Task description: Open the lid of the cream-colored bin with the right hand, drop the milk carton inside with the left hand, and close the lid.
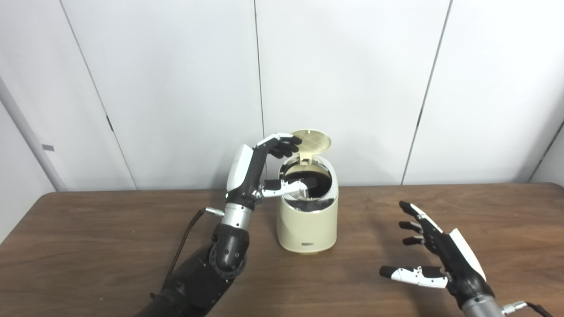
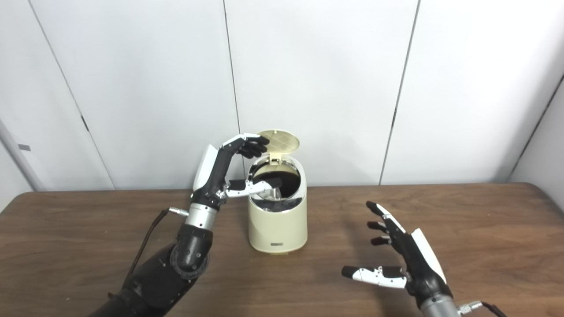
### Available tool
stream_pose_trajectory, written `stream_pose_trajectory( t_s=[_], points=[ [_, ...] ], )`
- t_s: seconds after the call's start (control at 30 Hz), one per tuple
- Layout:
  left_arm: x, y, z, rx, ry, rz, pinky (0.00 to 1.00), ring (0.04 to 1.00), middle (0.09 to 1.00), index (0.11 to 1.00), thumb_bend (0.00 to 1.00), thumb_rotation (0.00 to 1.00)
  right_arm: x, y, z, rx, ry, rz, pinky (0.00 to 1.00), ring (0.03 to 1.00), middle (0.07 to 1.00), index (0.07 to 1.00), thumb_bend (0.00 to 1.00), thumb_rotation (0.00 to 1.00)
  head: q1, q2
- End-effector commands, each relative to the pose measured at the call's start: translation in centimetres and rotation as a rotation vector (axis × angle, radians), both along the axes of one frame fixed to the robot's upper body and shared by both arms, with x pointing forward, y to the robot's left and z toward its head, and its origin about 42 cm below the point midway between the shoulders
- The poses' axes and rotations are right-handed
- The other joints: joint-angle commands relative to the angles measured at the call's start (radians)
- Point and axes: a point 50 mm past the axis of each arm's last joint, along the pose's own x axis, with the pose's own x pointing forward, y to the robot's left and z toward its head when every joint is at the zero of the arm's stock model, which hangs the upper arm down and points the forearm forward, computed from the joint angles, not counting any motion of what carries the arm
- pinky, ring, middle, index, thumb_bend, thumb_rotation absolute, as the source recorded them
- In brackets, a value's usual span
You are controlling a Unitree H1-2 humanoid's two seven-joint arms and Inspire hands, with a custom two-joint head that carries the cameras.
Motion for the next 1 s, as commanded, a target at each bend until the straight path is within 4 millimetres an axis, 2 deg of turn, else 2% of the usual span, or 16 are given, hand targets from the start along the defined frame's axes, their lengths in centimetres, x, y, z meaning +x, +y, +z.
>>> stream_pose_trajectory(
  t_s=[0.0, 0.1, 0.3, 0.33, 0.37, 0.43, 0.6, 0.73, 0.8, 0.83, 0.87, 0.9, 0.93, 0.97],
  points=[
    [0.5, 0.3, 3.1, -0.043, -0.098, -0.007, 0.59, 0.695, 0.758, 0.755, 0.95, 0.31, 0.4, 0.4, 2.0, -0.006, -0.091, 0.015, 0.68, 0.829, 0.929, 0.899, 0.79, 0.26, -0.001, 0.0],
    [0.2, 0.5, 3.2, -0.061, -0.124, 0.01, 0.56, 0.665, 0.725, 0.726, 0.91, 0.28, 0.4, 0.3, 1.9, 0.004, -0.088, 0.016, 0.69, 0.835, 0.933, 0.901, 0.78, 0.24, 0.0, -0.001],
    [-0.6, 1.7, 3.9, -0.173, -0.093, -0.019, 0.46, 0.529, 0.599, 0.617, 0.74, 0.13, 0.4, 0.1, 1.9, 0.008, -0.08, 0.01, 0.7, 0.847, 0.941, 0.905, 0.8, 0.26, 0.012, 0.0],
    [-0.8, 2.0, 4.0, -0.199, -0.077, -0.034, 0.45, 0.509, 0.579, 0.597, 0.71, 0.08, 0.5, 0.0, 2.0, 0.007, -0.079, 0.009, 0.73, 0.854, 0.944, 0.909, 0.8, 0.25, 0.014, -0.001],
    [-1.0, 2.4, 4.1, -0.216, -0.067, -0.048, 0.44, 0.497, 0.567, 0.545, 0.61, 0.07, 0.5, -0.1, 2.0, 0.008, -0.08, 0.011, 0.74, 0.855, 0.944, 0.91, 0.8, 0.25, 0.015, 0.0],
    [-1.4, 3.4, 4.3, -0.244, -0.051, -0.08, 0.42, 0.468, 0.498, 0.511, 0.54, 0.01, 0.6, -0.3, 2.1, -0.001, -0.081, 0.016, 0.73, 0.86, 0.948, 0.916, 0.79, 0.25, 0.021, 0.0],
    [-2.5, 6.2, 4.5, -0.264, -0.041, -0.123, 0.41, 0.457, 0.478, 0.507, 0.51, 0.0, 0.9, -0.6, 2.3, -0.007, -0.082, 0.022, 0.73, 0.862, 0.958, 0.923, 0.78, 0.25, 0.027, 0.0],
    [-3.3, 8.2, 4.3, -0.259, -0.041, -0.128, 0.41, 0.482, 0.49, 0.501, 0.51, 0.0, 1.1, -0.6, 2.5, -0.013, -0.086, 0.024, 0.71, 0.866, 0.967, 0.923, 0.77, 0.24, 0.031, 0.0],
    [-4.1, 9.5, 4.1, -0.275, 0.014, -0.147, 0.43, 0.514, 0.497, 0.497, 0.51, 0.0, 1.3, -0.6, 2.6, -0.005, -0.09, 0.03, 0.7, 0.864, 0.965, 0.922, 0.78, 0.25, 0.034, -0.001],
    [-4.4, 10.0, 4.1, -0.284, 0.041, -0.156, 0.47, 0.565, 0.625, 0.498, 0.51, 0.04, 1.3, -0.5, 2.6, 0.0, -0.091, 0.032, 0.68, 0.863, 0.964, 0.92, 0.78, 0.25, 0.034, 0.0],
    [-5.0, 10.6, 4.0, -0.3, 0.081, -0.168, 0.48, 0.582, 0.668, 0.498, 0.51, 0.05, 1.4, -0.5, 2.6, 0.002, -0.091, 0.034, 0.67, 0.863, 0.963, 0.919, 0.78, 0.25, 0.034, -0.003],
    [-5.5, 11.1, 3.8, -0.311, 0.118, -0.175, 0.51, 0.626, 0.715, 0.637, 0.57, 0.07, 1.4, -0.5, 2.7, 0.002, -0.091, 0.034, 0.65, 0.863, 0.962, 0.918, 0.78, 0.25, 0.034, -0.001],
    [-5.9, 11.5, 3.7, -0.318, 0.142, -0.18, 0.55, 0.673, 0.753, 0.735, 0.61, 0.09, 1.4, -0.4, 2.7, 0.002, -0.091, 0.034, 0.63, 0.861, 0.96, 0.917, 0.79, 0.26, 0.034, -0.001],
    [-6.4, 11.9, 3.5, -0.326, 0.164, -0.182, 0.57, 0.689, 0.766, 0.768, 0.62, 0.1, 1.5, -0.4, 2.7, 0.002, -0.09, 0.034, 0.63, 0.86, 0.959, 0.917, 0.79, 0.26, 0.037, -0.001]
  ],
)
